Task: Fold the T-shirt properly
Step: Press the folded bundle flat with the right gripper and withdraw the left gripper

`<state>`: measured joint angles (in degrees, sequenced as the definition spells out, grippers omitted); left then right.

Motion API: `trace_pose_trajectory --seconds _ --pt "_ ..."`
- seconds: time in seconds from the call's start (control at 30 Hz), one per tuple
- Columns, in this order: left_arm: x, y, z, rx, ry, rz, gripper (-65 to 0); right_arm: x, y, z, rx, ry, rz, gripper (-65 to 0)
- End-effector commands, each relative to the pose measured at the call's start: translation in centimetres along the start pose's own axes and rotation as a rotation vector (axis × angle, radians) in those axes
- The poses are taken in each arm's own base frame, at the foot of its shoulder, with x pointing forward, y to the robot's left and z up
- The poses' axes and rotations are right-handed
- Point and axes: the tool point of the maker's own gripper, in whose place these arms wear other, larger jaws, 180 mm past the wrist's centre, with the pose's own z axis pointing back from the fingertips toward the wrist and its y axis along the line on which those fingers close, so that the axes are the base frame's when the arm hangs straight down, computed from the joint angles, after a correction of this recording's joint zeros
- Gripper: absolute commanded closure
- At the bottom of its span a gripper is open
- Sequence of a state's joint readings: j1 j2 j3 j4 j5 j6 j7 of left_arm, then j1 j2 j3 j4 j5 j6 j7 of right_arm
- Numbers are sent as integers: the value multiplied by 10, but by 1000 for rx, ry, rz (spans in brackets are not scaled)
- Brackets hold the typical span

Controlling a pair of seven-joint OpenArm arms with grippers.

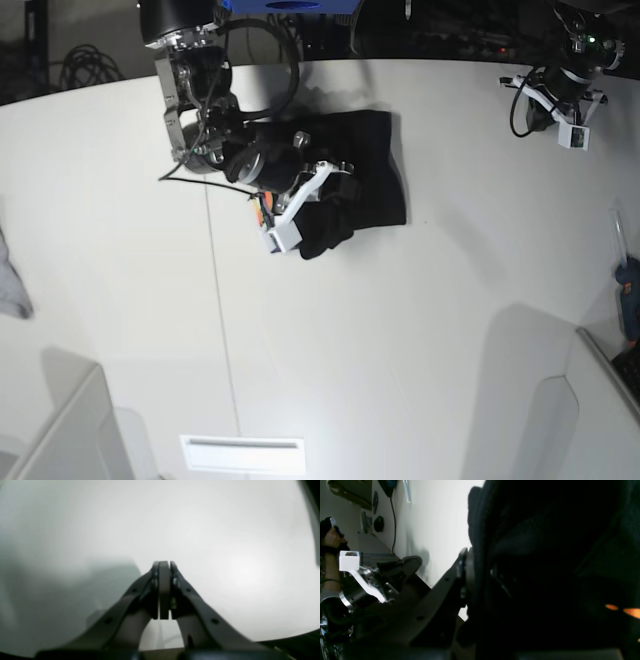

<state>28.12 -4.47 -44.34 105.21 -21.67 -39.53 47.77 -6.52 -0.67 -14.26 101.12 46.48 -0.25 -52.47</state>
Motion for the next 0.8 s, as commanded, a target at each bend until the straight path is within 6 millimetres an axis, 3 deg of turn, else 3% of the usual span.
trace_pose_trajectory --seconds 0.0,0.27,0.37,0.47,0.77 --pt "8 3 4 2 -32 -15 0 10 10 2 34 -33 7 0" --pt "8 4 5 6 -31 -12 0 11 12 1 38 -30 13 -11" --pt "8 5 5 9 -30 -14 0 10 12 1 38 -29 12 -197" --pt "8 5 5 9 -30 -14 0 10 13 1 40 -31 14 -285" --pt "8 6 5 10 -30 -13 0 16 13 1 34 -34 32 -285"
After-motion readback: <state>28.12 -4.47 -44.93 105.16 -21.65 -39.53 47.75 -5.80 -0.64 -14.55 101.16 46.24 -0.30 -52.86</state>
